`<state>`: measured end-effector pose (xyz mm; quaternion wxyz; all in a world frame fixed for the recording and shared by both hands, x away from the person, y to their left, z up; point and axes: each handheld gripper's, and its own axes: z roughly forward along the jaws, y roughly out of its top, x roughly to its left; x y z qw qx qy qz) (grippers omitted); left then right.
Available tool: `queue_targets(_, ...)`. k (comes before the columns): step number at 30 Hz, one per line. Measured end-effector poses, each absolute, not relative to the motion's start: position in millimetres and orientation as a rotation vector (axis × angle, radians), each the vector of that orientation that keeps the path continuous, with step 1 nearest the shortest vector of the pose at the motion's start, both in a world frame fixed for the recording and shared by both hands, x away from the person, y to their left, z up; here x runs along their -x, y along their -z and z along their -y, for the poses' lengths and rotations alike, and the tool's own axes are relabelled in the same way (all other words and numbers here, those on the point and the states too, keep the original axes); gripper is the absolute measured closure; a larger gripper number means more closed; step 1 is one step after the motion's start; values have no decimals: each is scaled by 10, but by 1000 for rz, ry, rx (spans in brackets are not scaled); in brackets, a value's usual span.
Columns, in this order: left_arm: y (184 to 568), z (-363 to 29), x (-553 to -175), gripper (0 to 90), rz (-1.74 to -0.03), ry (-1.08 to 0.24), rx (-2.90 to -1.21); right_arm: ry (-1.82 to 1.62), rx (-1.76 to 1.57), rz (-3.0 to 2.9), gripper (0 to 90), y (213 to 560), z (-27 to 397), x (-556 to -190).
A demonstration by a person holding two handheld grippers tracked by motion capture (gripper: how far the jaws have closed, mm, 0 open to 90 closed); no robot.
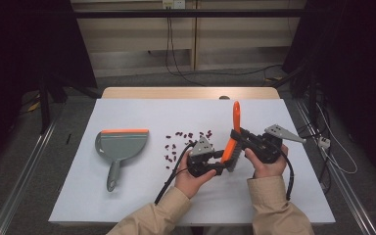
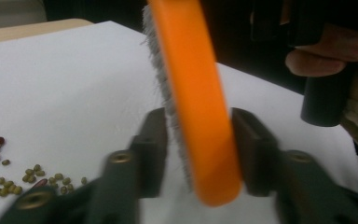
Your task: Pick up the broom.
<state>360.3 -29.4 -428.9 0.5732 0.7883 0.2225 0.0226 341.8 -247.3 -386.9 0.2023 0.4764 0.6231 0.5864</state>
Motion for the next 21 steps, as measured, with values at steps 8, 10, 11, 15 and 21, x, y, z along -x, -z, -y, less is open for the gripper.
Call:
queue_targets(8,4189,136,-3593,699,-607,-140,-1854,-1668,-1338,-1735,702,3806,2329,-3442)
queue_targets(10,4168,107,-3592,703,-622,-156,-1839,-1659,-1315,-1738,670,3777,2297,-3452)
queue_targets(11,4154,96,-3590,704,-632,-169,-1832,-1645,-1304,-1741,612,3764,2276,-3456)
queue_targets(15,4141,40,-3610,706,-658,-188,-1824,-1632,-1287,-1741,450,3743,2185,-3443)
queue_targets(21,4122,-50,-3650,706,-703,-224,-1797,-1611,-1309,-1718,340,3771,2119,-3412)
